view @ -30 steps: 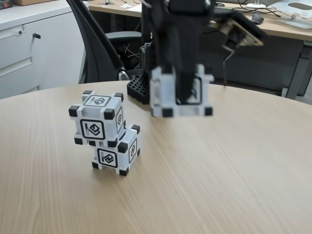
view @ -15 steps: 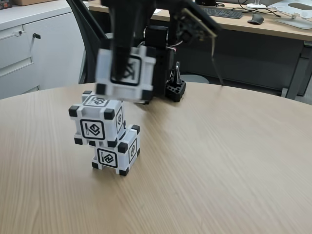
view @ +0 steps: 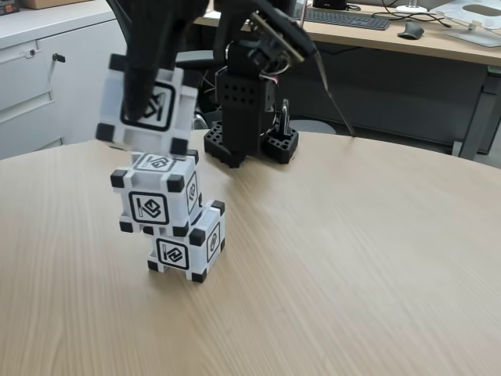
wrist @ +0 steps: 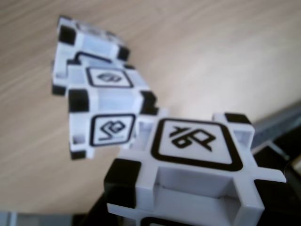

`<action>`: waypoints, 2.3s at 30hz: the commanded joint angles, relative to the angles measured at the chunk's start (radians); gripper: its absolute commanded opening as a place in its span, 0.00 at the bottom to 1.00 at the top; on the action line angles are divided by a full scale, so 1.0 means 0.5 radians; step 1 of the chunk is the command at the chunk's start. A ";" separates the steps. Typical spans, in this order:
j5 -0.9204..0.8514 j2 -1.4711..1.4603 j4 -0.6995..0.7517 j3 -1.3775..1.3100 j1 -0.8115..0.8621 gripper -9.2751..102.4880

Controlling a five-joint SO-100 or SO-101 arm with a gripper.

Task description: Stack cubes from left to right.

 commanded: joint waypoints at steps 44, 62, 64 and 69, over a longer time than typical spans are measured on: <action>-0.273 0.037 0.399 -0.086 0.015 0.35; -0.236 0.043 0.399 -0.083 -0.015 0.50; -0.184 0.058 0.399 -0.083 -0.018 0.51; -0.104 0.064 0.399 -0.083 -0.021 0.48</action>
